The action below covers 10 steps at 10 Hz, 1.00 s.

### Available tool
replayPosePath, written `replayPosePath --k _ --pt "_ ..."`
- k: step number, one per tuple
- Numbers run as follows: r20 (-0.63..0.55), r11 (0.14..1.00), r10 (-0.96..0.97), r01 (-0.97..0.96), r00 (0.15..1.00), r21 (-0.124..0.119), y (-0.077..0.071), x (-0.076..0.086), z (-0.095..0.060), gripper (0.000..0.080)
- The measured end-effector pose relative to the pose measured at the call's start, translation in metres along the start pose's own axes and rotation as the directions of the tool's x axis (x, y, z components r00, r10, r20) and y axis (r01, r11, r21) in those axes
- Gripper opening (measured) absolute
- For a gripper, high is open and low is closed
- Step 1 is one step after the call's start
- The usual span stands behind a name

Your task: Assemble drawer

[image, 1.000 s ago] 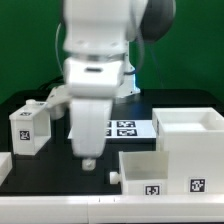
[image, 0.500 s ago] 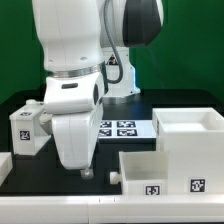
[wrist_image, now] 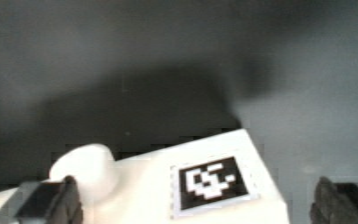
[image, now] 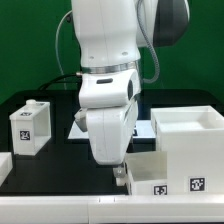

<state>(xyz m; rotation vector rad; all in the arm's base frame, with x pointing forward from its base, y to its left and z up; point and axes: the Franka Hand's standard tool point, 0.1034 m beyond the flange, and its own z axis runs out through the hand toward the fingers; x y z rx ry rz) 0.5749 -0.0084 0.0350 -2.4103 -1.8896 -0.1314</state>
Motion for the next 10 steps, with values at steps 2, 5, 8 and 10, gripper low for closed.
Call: replayPosePath --k 2,5,8,10 --pt "0.010 1.000 0.010 -0.010 1.000 0.015 0.001 -0.010 -0.010 0.0649" --pt "0.014 1.000 0.002 -0.002 1.000 0.016 0.004 -0.030 -0.009 0.0649" --pt "0.009 1.000 0.008 -0.008 1.000 0.029 -0.002 -0.032 0.012 0.0649" --pt "0.003 0.999 0.039 -0.039 0.999 0.028 -0.005 -0.011 0.014 0.0649"
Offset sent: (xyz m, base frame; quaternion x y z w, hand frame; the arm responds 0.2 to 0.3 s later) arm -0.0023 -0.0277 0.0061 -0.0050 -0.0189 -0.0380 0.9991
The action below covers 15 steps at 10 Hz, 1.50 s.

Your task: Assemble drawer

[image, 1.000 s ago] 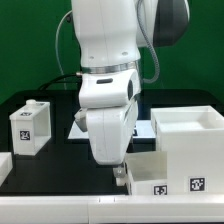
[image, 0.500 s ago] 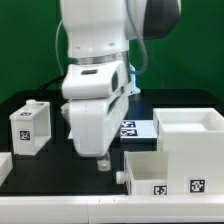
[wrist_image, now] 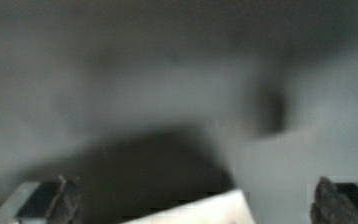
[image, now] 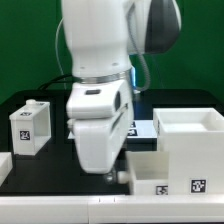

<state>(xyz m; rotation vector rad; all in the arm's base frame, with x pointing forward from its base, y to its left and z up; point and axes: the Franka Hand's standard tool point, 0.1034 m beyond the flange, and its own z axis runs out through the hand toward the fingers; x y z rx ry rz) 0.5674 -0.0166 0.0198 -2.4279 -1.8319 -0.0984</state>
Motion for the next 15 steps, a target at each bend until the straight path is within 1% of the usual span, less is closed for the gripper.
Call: replayPosePath --k 1,2,3,5,8,9,10,11,13,14,15 --pt "-0.004 1.000 0.014 -0.014 1.000 -0.002 -0.002 0.014 0.000 0.0649" --pt "-0.005 0.999 0.032 -0.032 0.999 -0.011 -0.004 0.026 0.001 0.0649" --pt "-0.005 0.999 0.032 -0.032 0.999 -0.021 -0.005 0.031 0.001 0.0649" --pt "-0.005 0.999 0.039 -0.039 0.999 -0.020 -0.004 0.027 0.002 0.0649" --pt "-0.005 0.999 0.039 -0.039 0.999 -0.019 -0.004 0.027 0.003 0.0649" --pt "-0.007 0.998 0.056 -0.057 0.998 -0.022 -0.006 0.031 0.003 0.0649" --pt "-0.010 0.998 0.062 -0.062 0.998 -0.024 -0.011 0.041 0.001 0.0649" --pt "-0.009 0.996 0.076 -0.077 0.997 -0.035 -0.011 0.040 -0.002 0.0649" --pt "-0.002 0.996 0.089 -0.089 0.996 -0.022 -0.008 0.028 -0.003 0.0649" --pt "-0.002 0.996 0.088 -0.088 0.996 -0.024 -0.006 0.024 -0.003 0.0649" --pt "-0.001 0.996 0.086 -0.086 0.996 -0.026 -0.004 0.016 -0.005 0.0649"
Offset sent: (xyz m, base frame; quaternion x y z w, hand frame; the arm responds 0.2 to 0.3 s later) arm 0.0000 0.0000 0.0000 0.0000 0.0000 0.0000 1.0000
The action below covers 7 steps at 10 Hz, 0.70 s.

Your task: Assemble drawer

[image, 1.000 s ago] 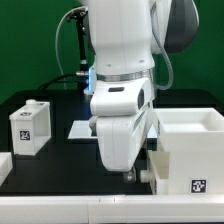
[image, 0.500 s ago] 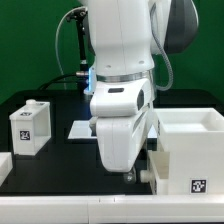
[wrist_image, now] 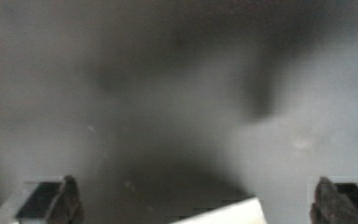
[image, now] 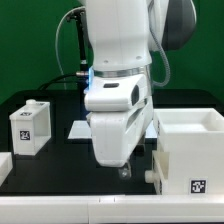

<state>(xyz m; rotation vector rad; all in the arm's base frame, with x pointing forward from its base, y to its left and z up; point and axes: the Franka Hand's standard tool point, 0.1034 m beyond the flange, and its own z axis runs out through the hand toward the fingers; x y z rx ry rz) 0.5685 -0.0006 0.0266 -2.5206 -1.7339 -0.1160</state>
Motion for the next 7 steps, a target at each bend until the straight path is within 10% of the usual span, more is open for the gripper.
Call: replayPosePath --k 4,7 --pt "0.004 0.997 0.056 -0.056 0.998 -0.051 -0.001 -0.019 -0.029 0.0649" --pt "0.005 0.998 0.055 -0.054 0.998 -0.042 -0.002 -0.021 -0.025 0.0649"
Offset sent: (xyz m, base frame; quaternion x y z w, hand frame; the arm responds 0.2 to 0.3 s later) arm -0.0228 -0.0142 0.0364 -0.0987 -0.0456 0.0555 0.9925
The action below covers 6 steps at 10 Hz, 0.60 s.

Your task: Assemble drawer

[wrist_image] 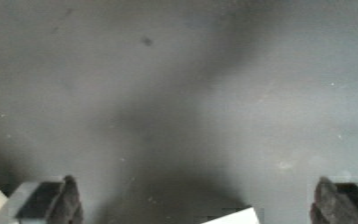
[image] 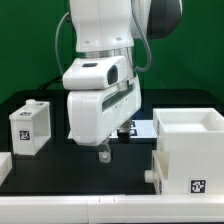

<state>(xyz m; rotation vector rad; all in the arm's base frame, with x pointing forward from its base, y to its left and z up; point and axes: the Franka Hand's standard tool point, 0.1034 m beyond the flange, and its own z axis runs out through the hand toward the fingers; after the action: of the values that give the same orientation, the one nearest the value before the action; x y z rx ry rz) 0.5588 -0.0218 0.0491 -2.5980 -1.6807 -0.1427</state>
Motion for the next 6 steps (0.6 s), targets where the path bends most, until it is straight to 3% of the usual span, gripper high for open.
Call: replayPosePath --k 3,6 --pt "0.000 1.000 0.004 -0.004 1.000 0.000 0.000 -0.001 0.000 0.0649" --pt "0.023 0.998 0.056 -0.055 0.998 -0.030 -0.014 -0.031 -0.026 0.0649"
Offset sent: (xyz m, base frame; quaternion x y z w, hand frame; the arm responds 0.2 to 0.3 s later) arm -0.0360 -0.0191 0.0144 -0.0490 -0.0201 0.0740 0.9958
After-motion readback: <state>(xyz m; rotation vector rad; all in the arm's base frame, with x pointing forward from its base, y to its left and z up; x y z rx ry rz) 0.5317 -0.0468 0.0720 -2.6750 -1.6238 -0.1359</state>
